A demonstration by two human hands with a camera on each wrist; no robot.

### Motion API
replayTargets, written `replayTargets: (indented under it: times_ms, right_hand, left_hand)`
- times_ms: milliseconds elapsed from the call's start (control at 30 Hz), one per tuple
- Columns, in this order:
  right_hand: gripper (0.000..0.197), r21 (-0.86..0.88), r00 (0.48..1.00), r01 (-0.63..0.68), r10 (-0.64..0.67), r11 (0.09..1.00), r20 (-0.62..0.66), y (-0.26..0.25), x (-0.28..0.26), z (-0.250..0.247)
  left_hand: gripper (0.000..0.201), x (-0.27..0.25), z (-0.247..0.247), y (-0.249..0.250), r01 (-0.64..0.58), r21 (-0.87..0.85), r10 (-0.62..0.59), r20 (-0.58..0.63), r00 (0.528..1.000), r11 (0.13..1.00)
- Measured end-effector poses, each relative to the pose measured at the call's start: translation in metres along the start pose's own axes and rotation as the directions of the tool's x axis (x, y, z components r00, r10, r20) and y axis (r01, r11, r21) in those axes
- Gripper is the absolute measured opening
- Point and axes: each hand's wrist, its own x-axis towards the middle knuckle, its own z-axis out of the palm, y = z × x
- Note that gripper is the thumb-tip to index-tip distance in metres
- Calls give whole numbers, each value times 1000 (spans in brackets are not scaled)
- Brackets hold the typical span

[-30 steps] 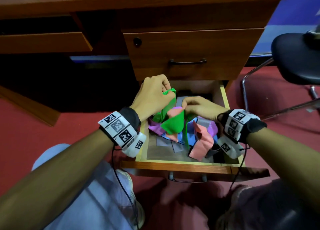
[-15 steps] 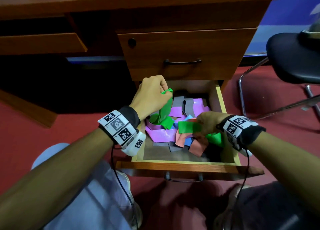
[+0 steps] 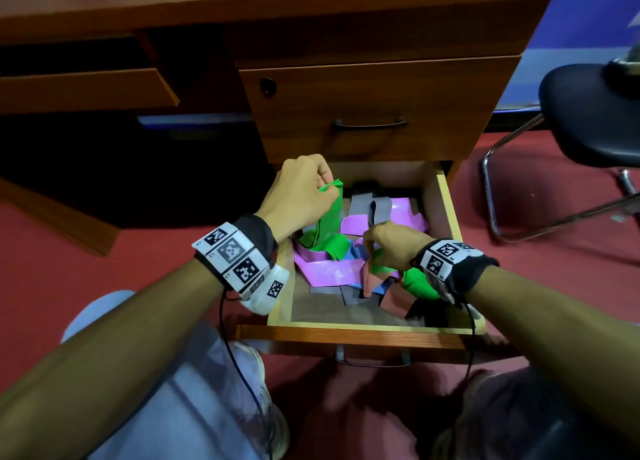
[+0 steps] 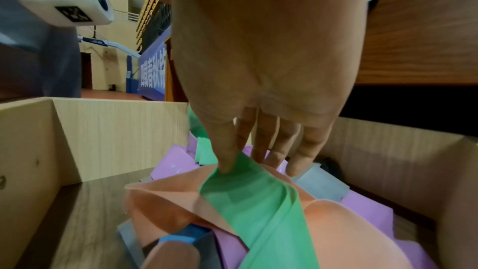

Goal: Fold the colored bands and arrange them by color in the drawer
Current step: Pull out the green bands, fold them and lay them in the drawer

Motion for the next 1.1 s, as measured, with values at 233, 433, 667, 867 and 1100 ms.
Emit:
replayTargets:
  times_ms: [233,433,667,867,1100]
  right_hand:
    - [10,537,993,84,-23,839,-120,8,-13,-28]
    - [14,955,977,205,8,213,-211,4,-34,-69]
    - [15,962,963,262,46,78,-266,-14,-45,-69]
    - [19,958,955,283,77,41,-286,-14,-47,-65]
    - [22,962,959,271,75,20,-272,-16,-48,-64]
  left_hand:
    - [13,2,-7,5,98,-133,-99,3,995,986]
    - [8,2,-3,9,226,-282,-213,79,974,932]
    - [9,-9,-7,22,413,-518,-304,286,909,749]
    - [20,-17,-9,26,524,-574,-366,376,851,629]
    - [14,-20,-6,30,527,-568,-375,371,849,632]
